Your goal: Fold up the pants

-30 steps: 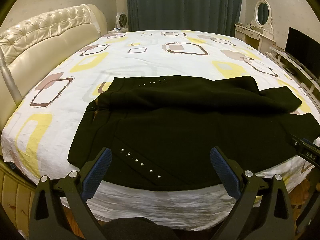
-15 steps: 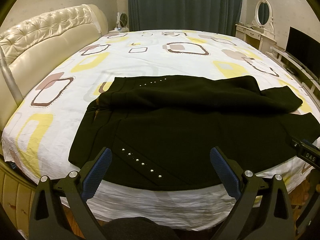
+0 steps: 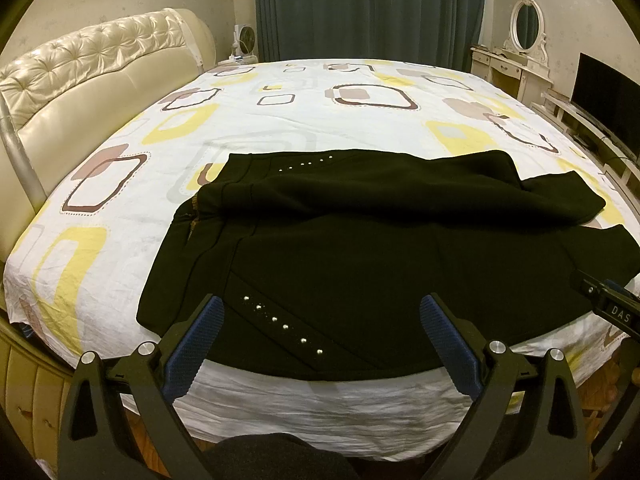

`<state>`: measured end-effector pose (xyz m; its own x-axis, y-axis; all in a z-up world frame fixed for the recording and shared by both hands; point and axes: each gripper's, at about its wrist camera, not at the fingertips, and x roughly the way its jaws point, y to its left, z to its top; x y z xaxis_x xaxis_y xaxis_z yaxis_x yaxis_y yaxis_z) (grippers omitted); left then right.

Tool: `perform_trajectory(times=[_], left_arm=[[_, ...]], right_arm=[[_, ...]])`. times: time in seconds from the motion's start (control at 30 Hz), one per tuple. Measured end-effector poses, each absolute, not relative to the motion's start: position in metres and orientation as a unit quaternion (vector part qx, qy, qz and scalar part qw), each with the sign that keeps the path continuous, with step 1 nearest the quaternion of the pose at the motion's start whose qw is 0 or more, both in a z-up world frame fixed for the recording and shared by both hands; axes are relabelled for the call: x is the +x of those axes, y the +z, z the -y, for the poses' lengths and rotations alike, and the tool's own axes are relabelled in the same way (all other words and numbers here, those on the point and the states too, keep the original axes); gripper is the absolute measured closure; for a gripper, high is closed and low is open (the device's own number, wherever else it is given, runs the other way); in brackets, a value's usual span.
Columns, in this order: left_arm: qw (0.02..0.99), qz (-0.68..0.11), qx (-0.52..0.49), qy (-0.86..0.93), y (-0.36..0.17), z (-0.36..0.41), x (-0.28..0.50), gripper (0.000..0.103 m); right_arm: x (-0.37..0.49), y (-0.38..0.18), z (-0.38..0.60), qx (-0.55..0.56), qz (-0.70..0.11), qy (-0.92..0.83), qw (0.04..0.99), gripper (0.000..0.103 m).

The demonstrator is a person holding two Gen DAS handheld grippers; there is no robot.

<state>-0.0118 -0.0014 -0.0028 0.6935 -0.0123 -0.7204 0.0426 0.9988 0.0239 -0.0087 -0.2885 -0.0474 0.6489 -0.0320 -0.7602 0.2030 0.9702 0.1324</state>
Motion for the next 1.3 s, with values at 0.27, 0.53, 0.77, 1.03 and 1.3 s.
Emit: perform_trajectory(times=[0.27,0.53,0.77,1.03,1.3], left_arm=[[0.92,-0.391,0.02,-0.015,-0.003,0.001,-0.012,0.005],[0.92,-0.392,0.02,-0.015,-0.003,0.001,-0.012,0.005],[0.91,-0.411,0.009,-0.054,-0.002,-0.014,-0.003,0.005],[0.894,-0.432,-0.017,-0.118,0.004,-0.109,0.086,0.005],[0.86,-0.485,-0.081,-0.134,-0.04,-0.2,0.227,0.005]], right_arm=[[-0.009,-0.048,0.287,0.103,-0.414,-0.064,0.902,0.002],[-0.008,-0.051,0.284,0.103,-0.415,-0.062,0.902,0.002],[0.003,-0.049,0.287,0.118,-0.422,-0.008,0.899,0.002],[0.086,-0.01,0.304,0.143,-0.403,0.112,0.897,0.002],[0.211,-0.013,0.279,0.075,-0.44,0.184,0.876,0.002]])
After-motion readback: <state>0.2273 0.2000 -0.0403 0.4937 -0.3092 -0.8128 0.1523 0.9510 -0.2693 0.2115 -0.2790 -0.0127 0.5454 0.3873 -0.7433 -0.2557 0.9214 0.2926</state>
